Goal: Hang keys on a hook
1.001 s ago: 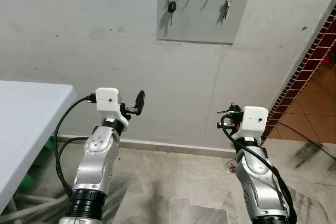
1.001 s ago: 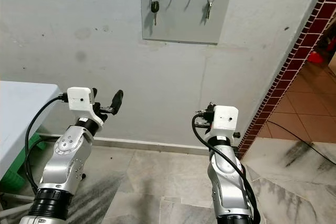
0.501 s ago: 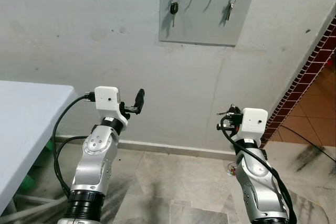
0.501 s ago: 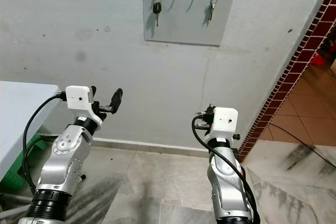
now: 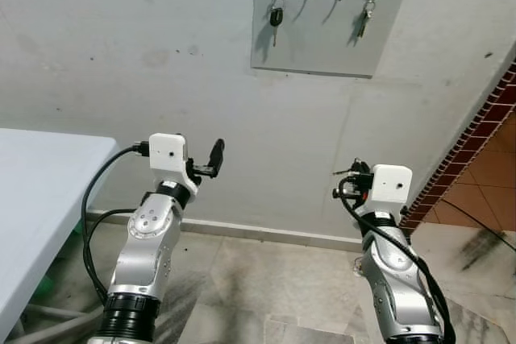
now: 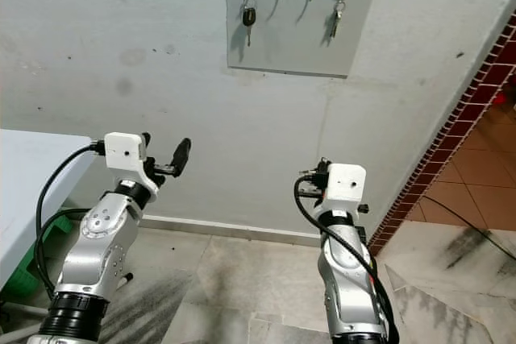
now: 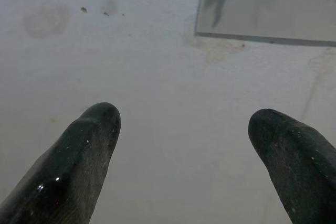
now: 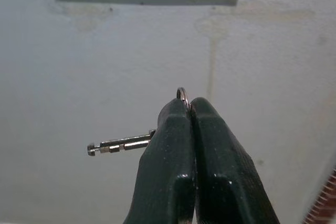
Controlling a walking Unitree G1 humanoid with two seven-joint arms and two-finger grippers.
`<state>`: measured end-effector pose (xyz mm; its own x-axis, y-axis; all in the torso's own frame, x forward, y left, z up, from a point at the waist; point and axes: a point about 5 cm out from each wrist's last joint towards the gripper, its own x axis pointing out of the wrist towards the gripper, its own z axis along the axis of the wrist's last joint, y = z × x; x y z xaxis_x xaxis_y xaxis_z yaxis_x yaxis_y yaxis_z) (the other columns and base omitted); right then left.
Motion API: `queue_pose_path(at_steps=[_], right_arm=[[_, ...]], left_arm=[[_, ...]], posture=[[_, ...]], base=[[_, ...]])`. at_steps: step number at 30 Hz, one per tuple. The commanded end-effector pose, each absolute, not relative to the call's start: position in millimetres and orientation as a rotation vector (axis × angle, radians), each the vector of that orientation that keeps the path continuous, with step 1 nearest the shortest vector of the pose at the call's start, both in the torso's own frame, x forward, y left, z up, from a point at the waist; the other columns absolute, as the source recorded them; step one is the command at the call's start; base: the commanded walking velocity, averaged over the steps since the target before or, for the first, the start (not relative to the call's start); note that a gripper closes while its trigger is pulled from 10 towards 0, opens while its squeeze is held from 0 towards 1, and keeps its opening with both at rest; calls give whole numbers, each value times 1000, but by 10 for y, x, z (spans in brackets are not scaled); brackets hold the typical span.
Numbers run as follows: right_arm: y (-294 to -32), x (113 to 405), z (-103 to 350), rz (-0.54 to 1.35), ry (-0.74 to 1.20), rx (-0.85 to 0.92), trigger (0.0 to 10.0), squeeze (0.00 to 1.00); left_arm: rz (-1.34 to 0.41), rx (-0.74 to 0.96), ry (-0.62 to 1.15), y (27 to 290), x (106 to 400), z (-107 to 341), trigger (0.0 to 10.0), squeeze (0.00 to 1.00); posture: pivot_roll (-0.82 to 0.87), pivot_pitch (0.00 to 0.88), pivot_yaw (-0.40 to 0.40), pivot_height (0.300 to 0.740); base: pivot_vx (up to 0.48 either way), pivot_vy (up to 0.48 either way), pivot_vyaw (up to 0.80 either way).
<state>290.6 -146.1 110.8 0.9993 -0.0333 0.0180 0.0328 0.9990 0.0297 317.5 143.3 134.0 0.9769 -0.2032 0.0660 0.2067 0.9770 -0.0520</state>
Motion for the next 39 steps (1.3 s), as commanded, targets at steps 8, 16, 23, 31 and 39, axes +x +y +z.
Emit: queue_pose_path(at_steps=[8,16,23,31,39], right_arm=[[-1473,2912,1159,-34,-42,21,10000,0],[-1461,2912,1158,-32,-43,24,10000,0],[-1459,2905,1153,-33,-41,23,10000,0],[-1461,2904,1163,-24,-45,19,10000,0],[-1454,2947,1240,54,-73,6,10000,0]], left_arm=[[-226,-45,-85,1389,3178,1403,10000,0],[-230,-46,-85,1386,3179,1405,10000,0],[-213,-61,-75,1389,3175,1395,10000,0],[-240,-81,-96,1341,3164,1438,10000,0],[-376,-26,-140,1218,3128,1534,10000,0]], posture=[[-34,0,10,740],[-34,0,12,740],[-34,0,12,740],[-34,0,10,740],[-33,0,4,740]], base=[[480,0,0],[480,0,0],[461,0,0],[43,0,0],[0,0,0]])
